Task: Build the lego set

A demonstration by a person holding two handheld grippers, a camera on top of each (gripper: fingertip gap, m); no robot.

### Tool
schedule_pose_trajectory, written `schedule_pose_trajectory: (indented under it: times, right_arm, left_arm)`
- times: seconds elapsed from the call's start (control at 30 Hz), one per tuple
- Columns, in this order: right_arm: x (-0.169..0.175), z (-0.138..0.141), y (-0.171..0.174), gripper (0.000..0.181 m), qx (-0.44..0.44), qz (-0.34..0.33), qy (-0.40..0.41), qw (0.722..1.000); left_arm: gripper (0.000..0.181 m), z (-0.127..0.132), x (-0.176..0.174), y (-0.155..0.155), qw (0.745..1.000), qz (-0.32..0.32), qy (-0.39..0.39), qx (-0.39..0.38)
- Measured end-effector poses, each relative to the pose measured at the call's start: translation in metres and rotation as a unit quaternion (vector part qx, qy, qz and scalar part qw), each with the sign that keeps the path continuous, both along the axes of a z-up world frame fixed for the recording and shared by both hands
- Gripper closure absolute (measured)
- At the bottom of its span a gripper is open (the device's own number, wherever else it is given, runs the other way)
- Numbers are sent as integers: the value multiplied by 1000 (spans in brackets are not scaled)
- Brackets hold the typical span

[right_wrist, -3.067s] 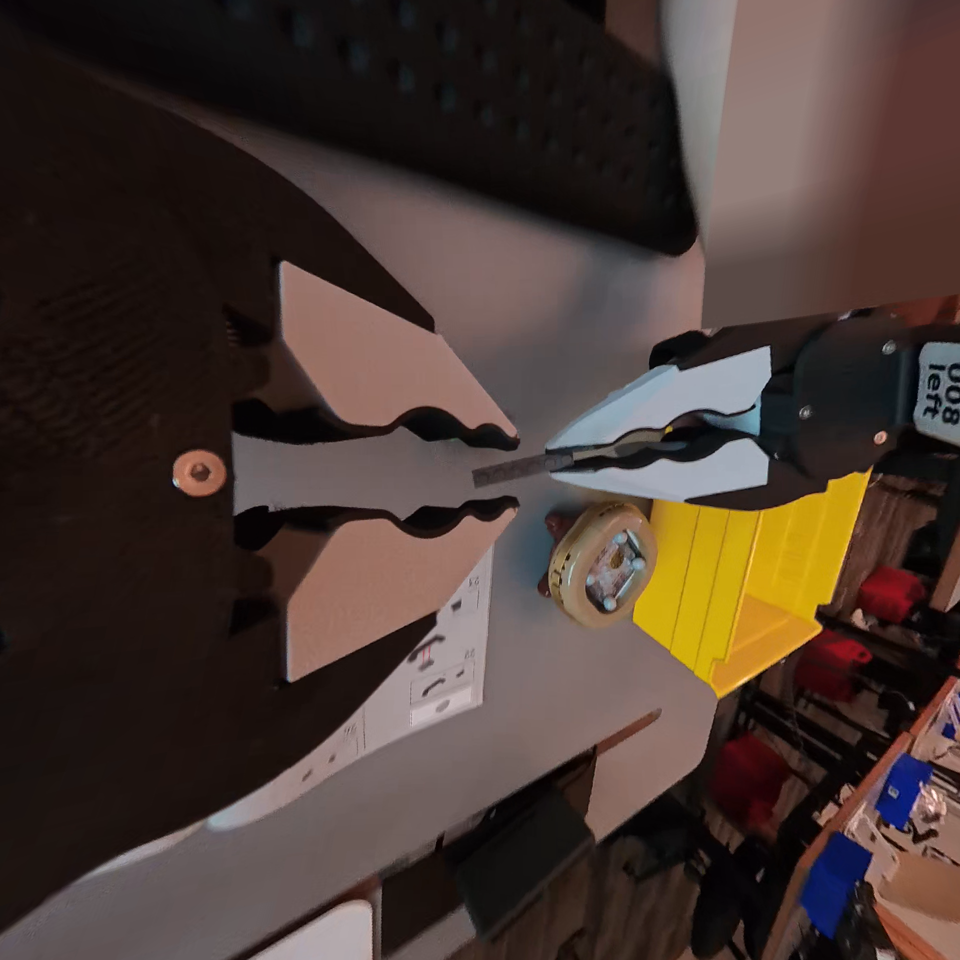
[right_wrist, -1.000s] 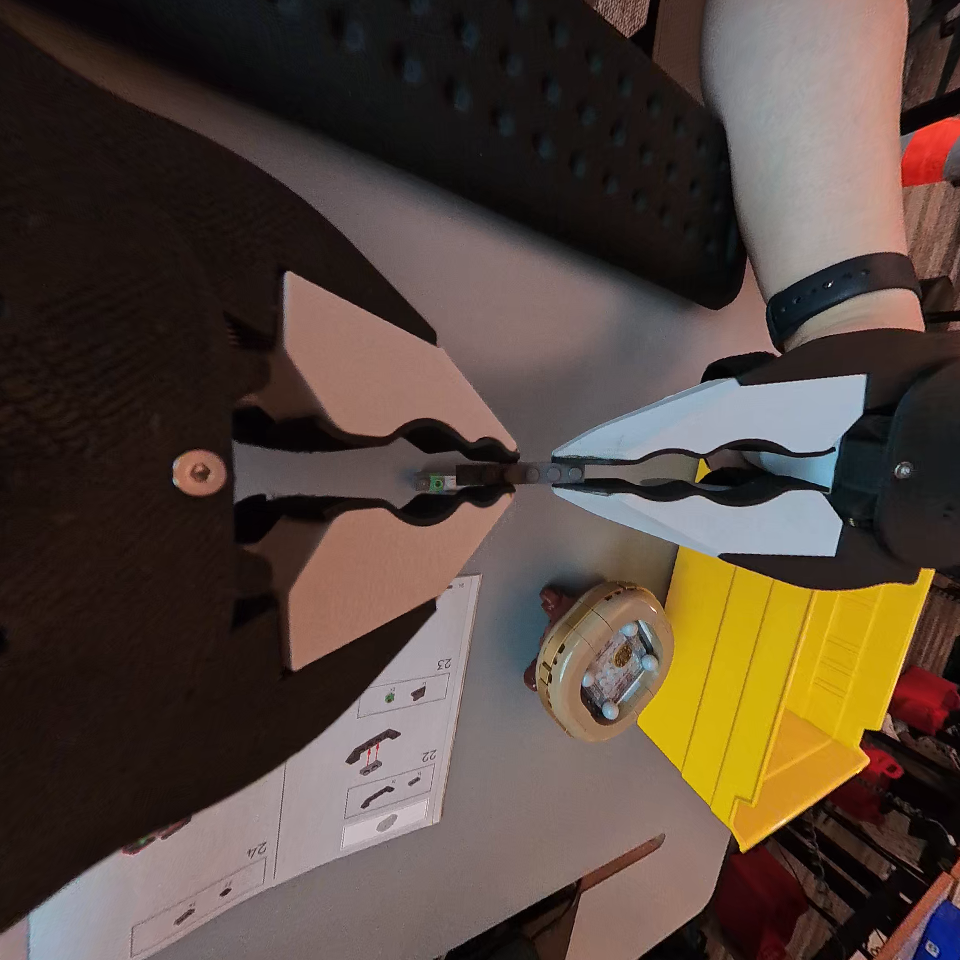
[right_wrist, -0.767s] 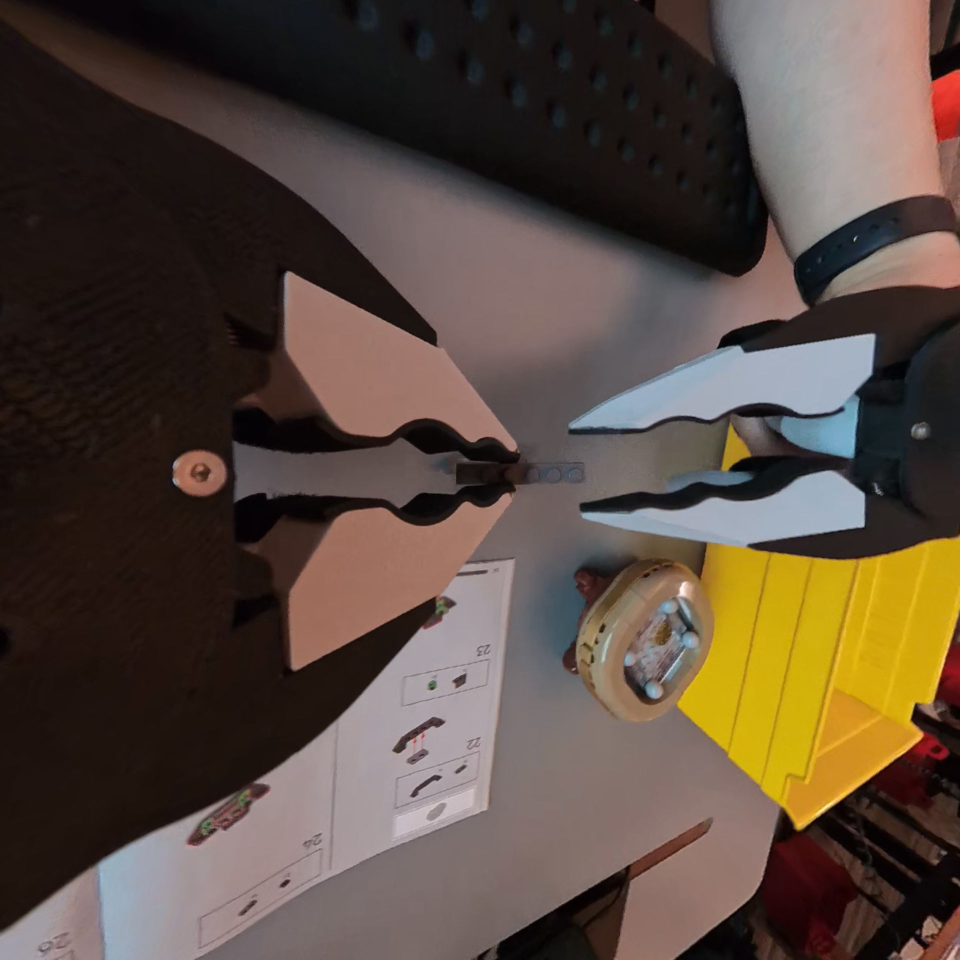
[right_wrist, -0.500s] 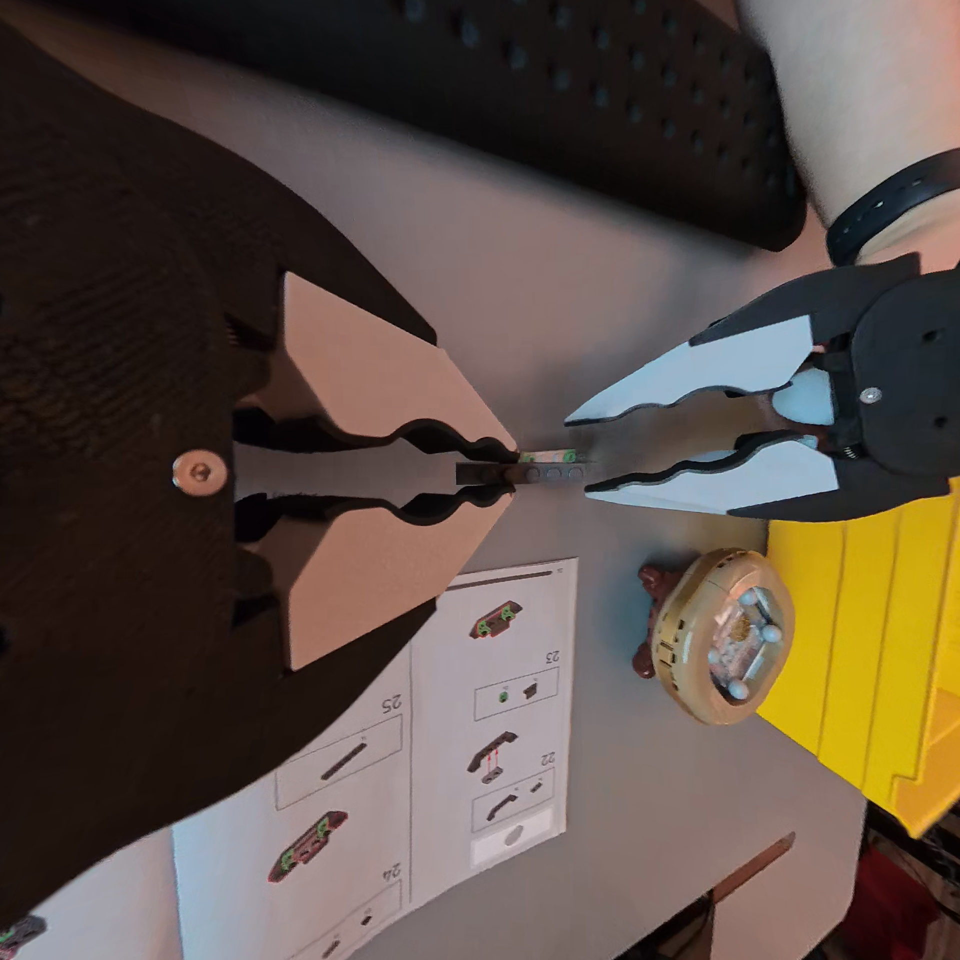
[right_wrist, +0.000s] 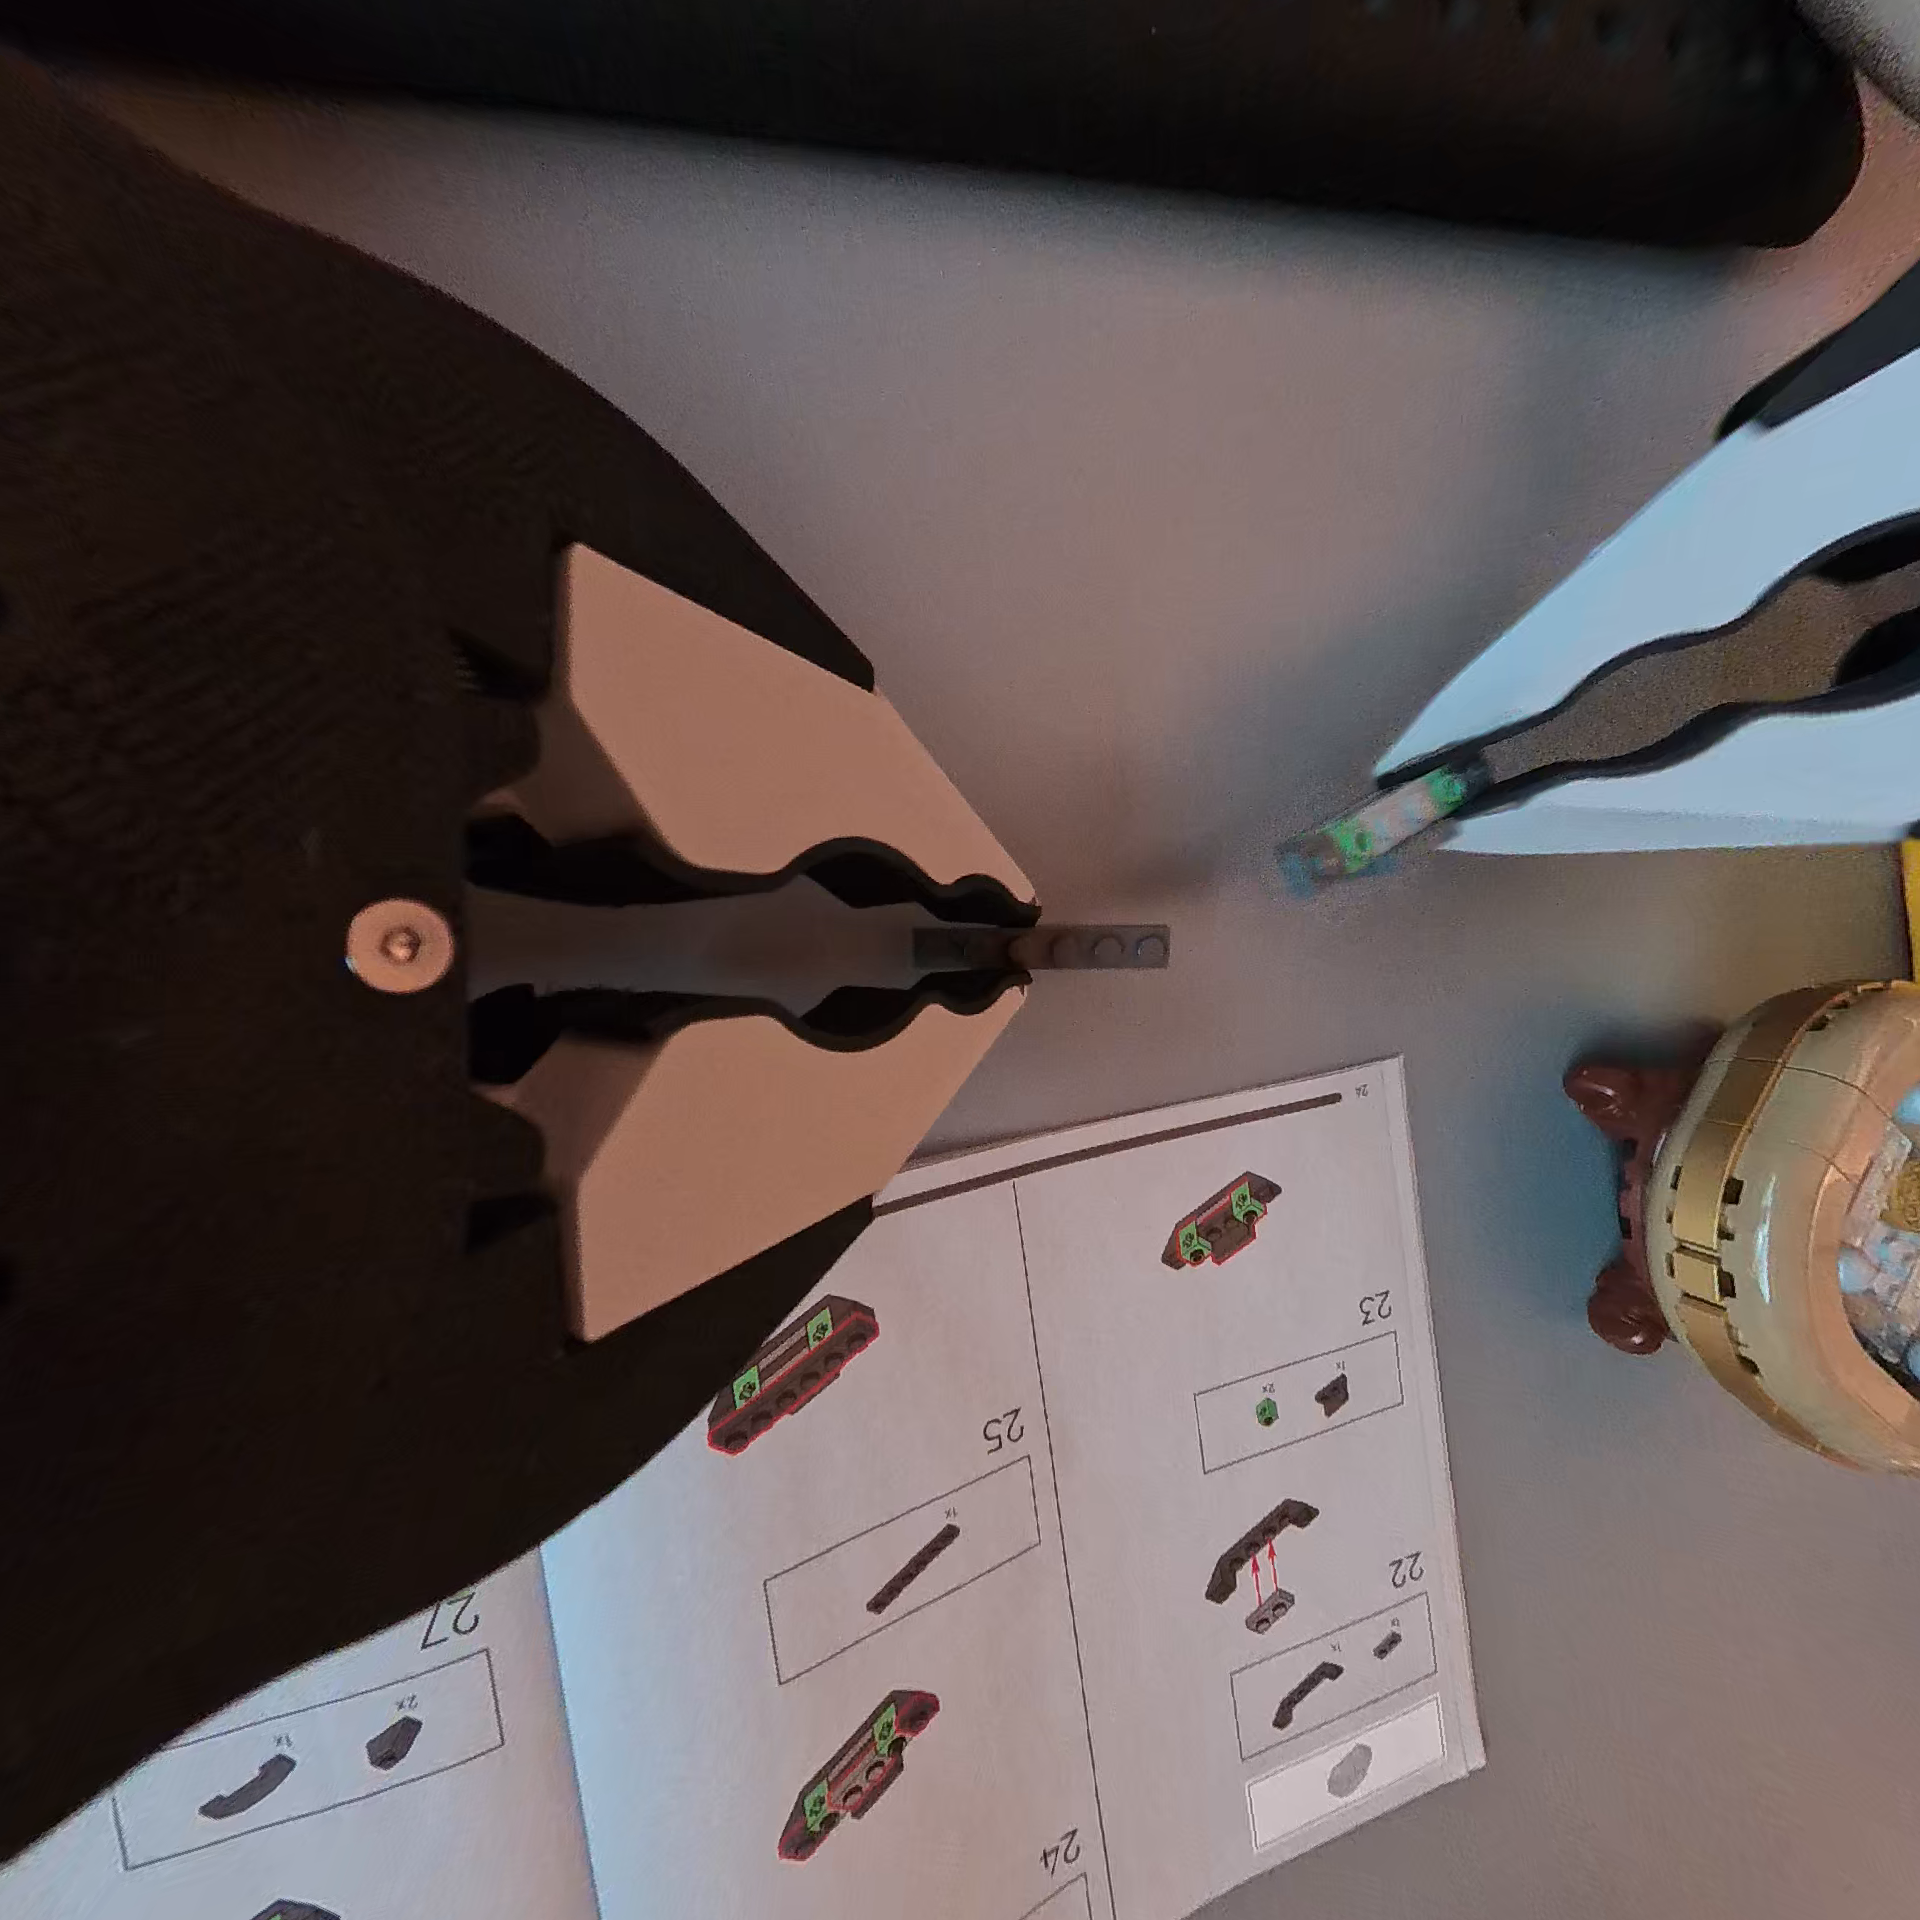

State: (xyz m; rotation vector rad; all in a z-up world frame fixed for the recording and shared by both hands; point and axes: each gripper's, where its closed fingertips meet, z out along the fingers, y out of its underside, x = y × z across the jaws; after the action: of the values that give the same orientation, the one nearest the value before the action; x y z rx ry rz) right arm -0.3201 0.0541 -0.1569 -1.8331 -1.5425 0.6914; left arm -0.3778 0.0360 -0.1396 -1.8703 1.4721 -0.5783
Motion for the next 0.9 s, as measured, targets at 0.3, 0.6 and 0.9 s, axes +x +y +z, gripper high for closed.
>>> schedule_pose_trajectory:
  times: [0.3, 0.6, 0.9]
  right_arm:
    - [-24, 29, -17, 175, -11, 24, 85, 996]
    - [-23, 72, -21, 175, -7, 26, 201, 979]
    - [-13, 97, -12, 175, 50, -2, 240, 969]
  left_arm:
    - [175, 55, 48, -17, 998, -50, -39, 17]
    - [175, 80, 81, -25, 994, -103, -42, -3]
    - [167, 100, 90, -23, 991, -105, -76, 16]
